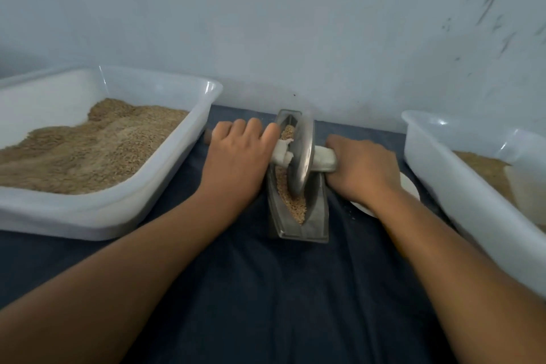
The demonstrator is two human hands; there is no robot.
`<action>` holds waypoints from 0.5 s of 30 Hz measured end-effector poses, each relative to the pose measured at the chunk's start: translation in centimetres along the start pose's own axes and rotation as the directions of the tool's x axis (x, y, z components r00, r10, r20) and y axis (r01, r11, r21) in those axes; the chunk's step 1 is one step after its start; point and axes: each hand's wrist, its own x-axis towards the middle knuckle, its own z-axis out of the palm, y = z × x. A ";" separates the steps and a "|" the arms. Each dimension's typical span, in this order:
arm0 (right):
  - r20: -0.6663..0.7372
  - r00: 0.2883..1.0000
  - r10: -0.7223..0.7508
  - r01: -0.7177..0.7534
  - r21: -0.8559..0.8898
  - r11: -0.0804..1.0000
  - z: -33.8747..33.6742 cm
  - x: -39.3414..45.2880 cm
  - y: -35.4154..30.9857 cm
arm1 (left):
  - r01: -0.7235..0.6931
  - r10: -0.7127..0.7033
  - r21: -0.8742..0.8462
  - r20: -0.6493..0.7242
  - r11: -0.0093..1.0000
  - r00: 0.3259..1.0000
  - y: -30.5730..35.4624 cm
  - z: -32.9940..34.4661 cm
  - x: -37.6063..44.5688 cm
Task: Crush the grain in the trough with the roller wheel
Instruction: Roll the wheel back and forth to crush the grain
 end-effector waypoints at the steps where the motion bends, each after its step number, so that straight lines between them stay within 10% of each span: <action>1: -0.021 1.000 0.007 -0.007 -0.001 1.000 0.0 -0.5 -0.1 | -0.001 0.001 -0.002 -0.015 1.000 1.000 0.0 -0.3 -0.2; 15: -0.188 0.979 0.081 -0.081 0.006 0.997 -0.3 -2.3 -1.0 | 0.018 -0.025 -0.103 -0.066 0.995 0.997 -0.6 -2.3 -0.6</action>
